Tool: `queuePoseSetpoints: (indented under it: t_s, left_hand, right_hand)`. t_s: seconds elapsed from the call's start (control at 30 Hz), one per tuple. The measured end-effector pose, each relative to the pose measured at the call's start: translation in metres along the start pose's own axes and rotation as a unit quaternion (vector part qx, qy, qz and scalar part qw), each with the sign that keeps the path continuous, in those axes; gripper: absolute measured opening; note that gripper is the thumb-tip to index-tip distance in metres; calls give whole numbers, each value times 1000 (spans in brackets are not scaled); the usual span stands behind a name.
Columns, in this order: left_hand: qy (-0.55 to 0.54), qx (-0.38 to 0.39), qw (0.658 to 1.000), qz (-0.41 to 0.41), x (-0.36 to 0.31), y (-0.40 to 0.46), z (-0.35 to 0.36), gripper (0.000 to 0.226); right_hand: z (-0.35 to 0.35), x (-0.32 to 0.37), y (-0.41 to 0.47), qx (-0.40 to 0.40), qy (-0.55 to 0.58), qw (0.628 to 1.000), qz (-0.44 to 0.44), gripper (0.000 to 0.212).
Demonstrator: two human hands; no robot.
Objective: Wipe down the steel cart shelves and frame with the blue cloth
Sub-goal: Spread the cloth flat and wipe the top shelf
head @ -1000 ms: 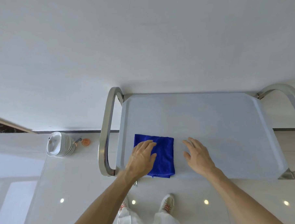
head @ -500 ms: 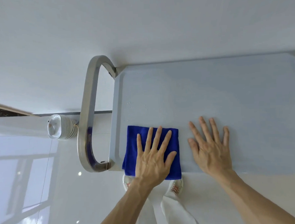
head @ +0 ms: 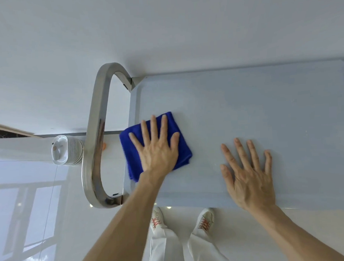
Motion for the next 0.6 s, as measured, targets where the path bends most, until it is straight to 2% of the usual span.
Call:
queuePoseSetpoints:
  t_s: [0.13, 0.23, 0.33, 0.43, 0.5, 0.6]
  left_hand:
    - [29, -4, 987, 157, -63, -45, 22, 62]
    - [51, 6, 976, 212, -48, -88, 41, 62]
    - [49, -15, 984, 170, 2, -77, 26, 62]
    - [52, -9, 996, 77, 41, -29, 2, 63]
    - [25, -1, 999, 31, 45, 7, -12, 64]
    - [9, -8, 1000, 3, 15, 54, -25, 65]
  right_hand:
    - [-1, -1, 0, 2, 0, 1000, 2, 58]
    - [0, 3, -1, 5, -5, 1000, -1, 58]
    - [-2, 5, -1, 3, 4, 1000, 2, 58]
    - [-3, 6, 0, -3, 7, 1000, 0, 57]
    - [-2, 6, -2, -3, 7, 1000, 2, 57]
    - [0, 3, 0, -5, 0, 1000, 3, 57]
Point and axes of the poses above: each hand's wrist, its own y-axis towards the middle knuckle, its own z-axis out of the palm, x = y × z, the point moved 8 cm from there along y, towards the middle knuckle, and after that the axes turned 11 degrees about x, right-handed, at the moved point
